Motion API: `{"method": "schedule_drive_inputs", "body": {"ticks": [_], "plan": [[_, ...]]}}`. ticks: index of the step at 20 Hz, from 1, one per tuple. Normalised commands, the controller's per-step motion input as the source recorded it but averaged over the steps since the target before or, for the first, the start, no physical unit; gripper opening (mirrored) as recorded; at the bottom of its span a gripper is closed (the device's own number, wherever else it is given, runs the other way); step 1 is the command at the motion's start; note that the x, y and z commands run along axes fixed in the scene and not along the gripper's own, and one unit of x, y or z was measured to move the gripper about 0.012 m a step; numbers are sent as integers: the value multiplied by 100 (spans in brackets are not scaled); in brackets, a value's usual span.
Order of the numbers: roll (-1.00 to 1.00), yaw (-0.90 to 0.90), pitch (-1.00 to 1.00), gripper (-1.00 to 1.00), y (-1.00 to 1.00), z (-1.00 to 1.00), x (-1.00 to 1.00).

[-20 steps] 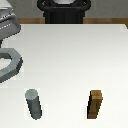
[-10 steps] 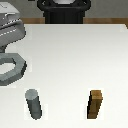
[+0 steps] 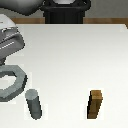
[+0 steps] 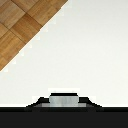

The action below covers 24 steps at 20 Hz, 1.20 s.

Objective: Put the loop with the handle onto the peg.

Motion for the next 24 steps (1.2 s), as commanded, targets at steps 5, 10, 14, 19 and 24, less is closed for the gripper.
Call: {"method": "schedule_drive_inputs", "body": {"ticks": [5, 10, 14, 19, 24], "plan": [[0, 0, 0, -100, 100, 0, 0], [0, 0, 0, -100, 100, 0, 0], [0, 0, 0, -100, 100, 0, 8], [0, 0, 0, -100, 0, -60, 0], [0, 0, 0, -100, 60, -20, 0]]}}
